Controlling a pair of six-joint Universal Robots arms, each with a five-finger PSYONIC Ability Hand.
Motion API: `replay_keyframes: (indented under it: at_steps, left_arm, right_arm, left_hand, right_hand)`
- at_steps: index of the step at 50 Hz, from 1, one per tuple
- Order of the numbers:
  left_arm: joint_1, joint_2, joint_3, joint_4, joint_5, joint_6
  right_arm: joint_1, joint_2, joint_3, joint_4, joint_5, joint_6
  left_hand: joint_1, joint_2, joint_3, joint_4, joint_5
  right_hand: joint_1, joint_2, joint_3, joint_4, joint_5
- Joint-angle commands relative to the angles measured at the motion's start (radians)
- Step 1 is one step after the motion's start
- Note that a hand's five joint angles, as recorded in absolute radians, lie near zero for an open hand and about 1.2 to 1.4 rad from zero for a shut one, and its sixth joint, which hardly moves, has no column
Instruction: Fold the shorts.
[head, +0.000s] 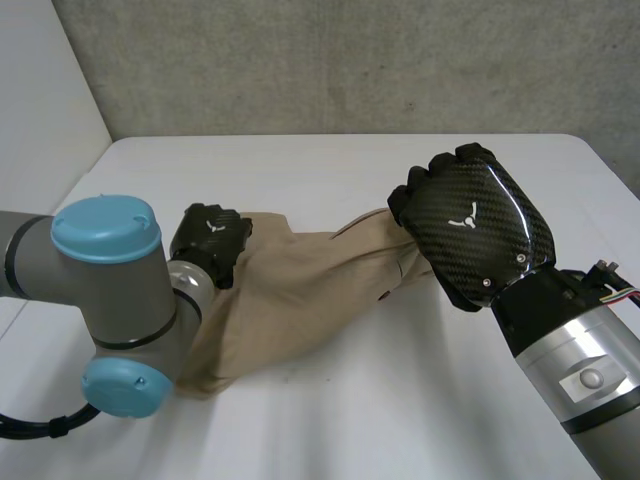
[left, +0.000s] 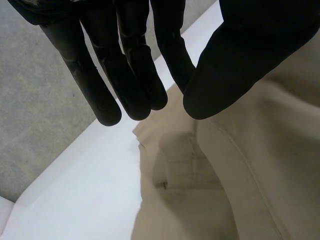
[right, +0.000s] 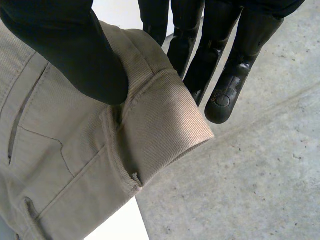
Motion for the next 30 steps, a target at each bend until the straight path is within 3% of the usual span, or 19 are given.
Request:
replay_keyframes:
  at_steps: [1, 12, 13, 14, 15, 16, 17, 21, 22, 25, 26, 30]
  left_arm:
    - [0.007, 0.124, 0.006, -0.004, 0.005, -0.004]
    - [0.008, 0.387, -0.003, -0.005, 0.013, -0.011]
    - [0.007, 0.388, -0.008, -0.008, 0.016, -0.012]
    - [0.003, 0.387, -0.02, -0.021, 0.03, -0.018]
    - [0.005, 0.387, -0.028, -0.028, 0.042, -0.023]
    - [0.008, 0.384, -0.035, -0.037, 0.057, -0.027]
    - [0.011, 0.379, -0.04, -0.048, 0.076, -0.033]
    - [0.1, 0.303, -0.051, -0.091, 0.235, -0.09]
    - [0.155, 0.257, -0.048, -0.111, 0.319, -0.125]
    - [0.201, 0.201, -0.043, -0.143, 0.428, -0.17]
    - [0.226, 0.159, -0.036, -0.171, 0.5, -0.193]
    - [0.243, 0.076, -0.011, -0.225, 0.6, -0.198]
  right_arm:
    - [-0.002, 0.032, -0.101, 0.067, 0.009, -0.001]
    - [-0.022, 0.072, -0.33, 0.266, 0.021, 0.008]
    - [-0.019, 0.086, -0.345, 0.294, 0.02, 0.008]
    - [-0.018, 0.092, -0.35, 0.303, 0.018, 0.008]
    - [-0.018, 0.098, -0.352, 0.311, 0.014, 0.008]
    - [-0.016, 0.103, -0.352, 0.315, 0.009, 0.008]
    - [-0.016, 0.111, -0.349, 0.323, 0.008, 0.01]
    - [-0.016, 0.126, -0.336, 0.325, 0.003, 0.008]
    - [-0.016, 0.126, -0.335, 0.325, 0.003, 0.008]
    - [-0.016, 0.129, -0.332, 0.325, 0.003, 0.008]
    - [-0.016, 0.129, -0.33, 0.325, 0.003, 0.008]
    - [-0.018, 0.129, -0.33, 0.325, 0.003, 0.007]
  left_hand:
    - [0.241, 0.211, 0.217, 0.208, 0.256]
    - [0.241, 0.211, 0.217, 0.208, 0.256]
    - [0.151, 0.121, 0.127, 0.119, 0.166]
    - [-0.382, -0.411, -0.406, -0.414, -0.367]
    - [-0.637, -0.667, -0.661, -0.67, -0.622]
    - [-0.817, -0.847, -0.841, -0.849, -0.802]
    - [-0.857, -0.886, -0.881, -0.889, -0.841]
    - [-0.866, -0.895, -0.89, -0.898, -0.851]
    - [-0.866, -0.895, -0.89, -0.898, -0.851]
    - [-0.848, -0.878, -0.872, -0.881, -0.833]
    - [-0.839, -0.869, -0.864, -0.872, -0.824]
    - [-0.798, -0.828, -0.822, -0.831, -0.783]
  right_hand:
    - [0.426, 0.226, 0.22, 0.208, 0.244]
    - [0.426, 0.226, 0.22, 0.208, 0.244]
    - [0.426, 0.226, 0.22, 0.208, 0.244]
    - [0.426, 0.226, 0.22, 0.208, 0.244]
    - [0.426, 0.226, 0.22, 0.208, 0.244]
    - [0.426, 0.226, 0.22, 0.208, 0.244]
    - [0.426, 0.226, 0.22, 0.208, 0.244]
    - [0.426, 0.226, 0.22, 0.208, 0.244]
    - [0.426, 0.226, 0.22, 0.208, 0.244]
    - [0.426, 0.226, 0.22, 0.208, 0.244]
    - [0.426, 0.226, 0.22, 0.208, 0.244]
    - [0.426, 0.226, 0.22, 0.208, 0.244]
